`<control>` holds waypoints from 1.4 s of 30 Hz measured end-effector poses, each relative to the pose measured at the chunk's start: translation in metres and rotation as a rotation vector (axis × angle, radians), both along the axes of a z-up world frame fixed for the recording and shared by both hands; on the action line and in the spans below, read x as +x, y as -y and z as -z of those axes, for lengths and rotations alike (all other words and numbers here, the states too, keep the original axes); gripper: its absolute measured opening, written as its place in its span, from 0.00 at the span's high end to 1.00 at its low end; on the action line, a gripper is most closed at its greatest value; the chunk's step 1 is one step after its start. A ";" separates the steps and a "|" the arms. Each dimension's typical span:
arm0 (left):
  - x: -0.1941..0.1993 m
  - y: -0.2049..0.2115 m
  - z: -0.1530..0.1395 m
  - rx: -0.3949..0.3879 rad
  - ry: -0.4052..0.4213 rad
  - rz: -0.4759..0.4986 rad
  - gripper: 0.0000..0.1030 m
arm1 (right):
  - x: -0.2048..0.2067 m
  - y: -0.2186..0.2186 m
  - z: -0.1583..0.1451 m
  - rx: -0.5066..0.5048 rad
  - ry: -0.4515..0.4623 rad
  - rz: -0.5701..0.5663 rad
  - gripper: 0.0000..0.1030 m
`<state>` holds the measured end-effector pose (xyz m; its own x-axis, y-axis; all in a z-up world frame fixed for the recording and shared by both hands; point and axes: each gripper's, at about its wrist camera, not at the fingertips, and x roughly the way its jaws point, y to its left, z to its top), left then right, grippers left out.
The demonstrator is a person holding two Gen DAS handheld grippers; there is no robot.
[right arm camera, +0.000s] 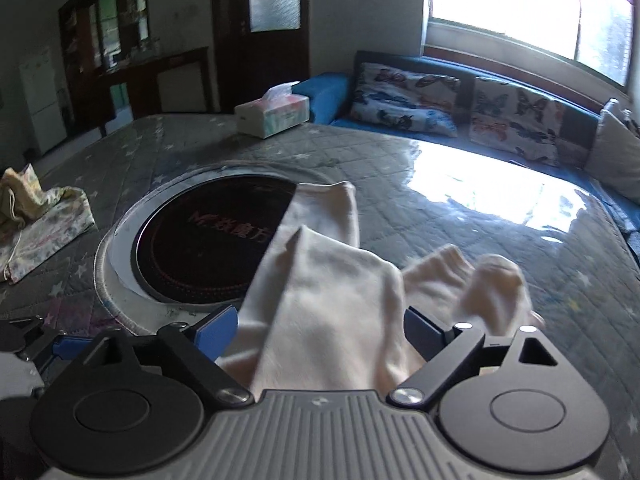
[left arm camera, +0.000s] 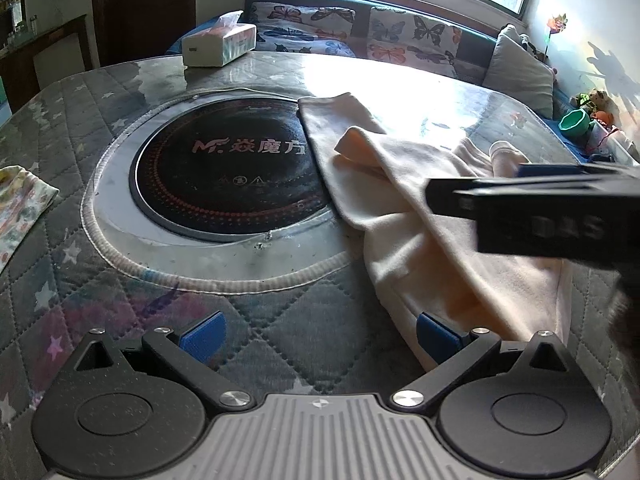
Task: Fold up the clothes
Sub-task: 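Grasp the cream sweatshirt with the right gripper and lift it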
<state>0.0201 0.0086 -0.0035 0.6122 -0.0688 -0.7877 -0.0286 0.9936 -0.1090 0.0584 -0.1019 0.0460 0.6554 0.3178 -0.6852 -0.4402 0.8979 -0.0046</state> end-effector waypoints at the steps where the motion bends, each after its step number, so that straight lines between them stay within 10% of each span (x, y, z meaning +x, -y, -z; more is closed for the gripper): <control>1: 0.001 0.000 0.001 -0.002 -0.002 0.000 0.00 | 0.004 -0.004 0.002 -0.009 -0.005 -0.006 0.15; 11: 0.006 -0.003 0.002 -0.004 -0.002 0.002 0.00 | 0.030 -0.022 0.026 -0.110 -0.062 -0.049 0.47; 21: 0.008 -0.004 -0.002 0.003 0.009 -0.006 0.00 | 0.030 0.017 0.011 0.021 -0.066 0.001 0.92; 42: 0.028 0.004 -0.013 0.025 0.062 0.018 0.00 | -0.036 0.172 -0.026 0.133 0.104 0.347 0.97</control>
